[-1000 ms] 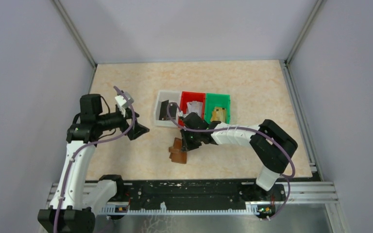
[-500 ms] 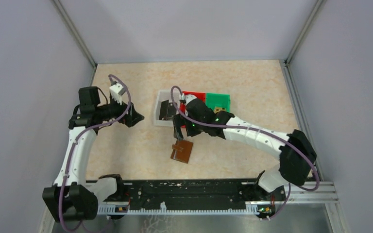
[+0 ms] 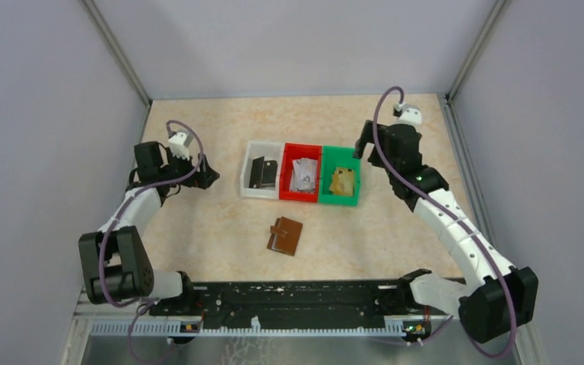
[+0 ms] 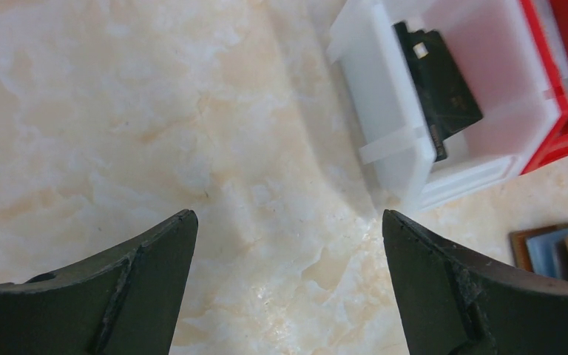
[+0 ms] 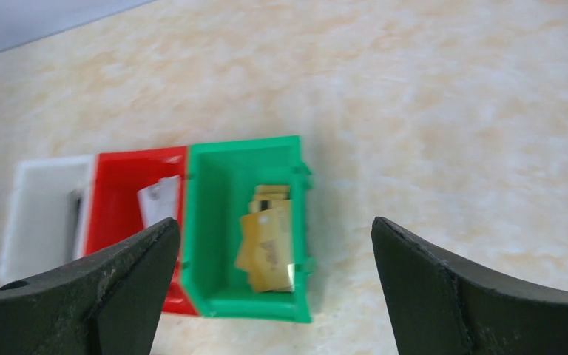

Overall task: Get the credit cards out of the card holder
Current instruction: Reset both arms

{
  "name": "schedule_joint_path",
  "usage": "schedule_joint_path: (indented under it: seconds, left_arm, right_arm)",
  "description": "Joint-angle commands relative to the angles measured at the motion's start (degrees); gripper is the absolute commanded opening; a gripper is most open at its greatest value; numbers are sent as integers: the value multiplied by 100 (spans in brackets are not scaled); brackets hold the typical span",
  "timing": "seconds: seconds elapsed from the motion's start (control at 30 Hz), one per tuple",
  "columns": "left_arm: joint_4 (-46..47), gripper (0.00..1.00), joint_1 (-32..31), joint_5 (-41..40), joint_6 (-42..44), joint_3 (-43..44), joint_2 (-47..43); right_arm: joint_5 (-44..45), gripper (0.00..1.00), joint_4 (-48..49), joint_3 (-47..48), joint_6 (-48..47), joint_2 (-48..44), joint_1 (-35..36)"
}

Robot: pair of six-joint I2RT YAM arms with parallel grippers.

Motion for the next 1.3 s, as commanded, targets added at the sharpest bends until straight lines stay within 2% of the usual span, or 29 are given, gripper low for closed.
schedule_joint_path:
  seconds: [0.0, 0.17, 0.3, 0.4, 0.53, 0.67, 0.93, 1.03, 1.1, 1.17, 1.27]
  left_arm:
    - [1830, 99, 42, -276, -382, -585, 372]
    - [3000, 99, 45, -498, -511, -958, 868]
    - [4703, 99, 49, -685, -678, -1791, 940]
    - [5247, 99, 50, -513, -732, -2147, 1004]
    - [5746, 99, 50, -651, -1124, -2311, 1041]
    - [6982, 99, 47, -868, -1338, -2842, 1144]
    - [7523, 99, 26, -1039, -1358, -3252, 978]
    - [7639, 99, -88, -1258, -1279, -3327, 994]
    - [8031, 99, -304, -1515, -1054, -3550, 1165]
    - [9003, 99, -354, -1759, -1158, -3632, 1618]
    - [7732, 99, -386, -1827, -1116, -3331, 1238]
  right_arm:
    - [1127, 99, 1106, -873, -245, -412, -543]
    - [1784, 99, 2422, -1980, -737, -532, -986]
    - [2378, 99, 3207, -2648, -1164, -498, -1154]
    - [2776, 99, 4036, -3290, -1453, -515, -1212]
    - [2804, 99, 5626, -4228, -1939, -635, -1229]
    - [2688, 99, 6222, -4587, -1985, -469, -1226]
    - [2638, 99, 7663, -5205, -1790, 156, -1239]
    - [2546, 99, 7929, -5264, -1808, 245, -1251]
    - [2490, 99, 8158, -5343, -1868, 283, -1271]
    - [2407, 99, 8222, -5373, -1873, 279, -1320]
    - [2225, 99, 8402, -5407, -1861, 339, -1437]
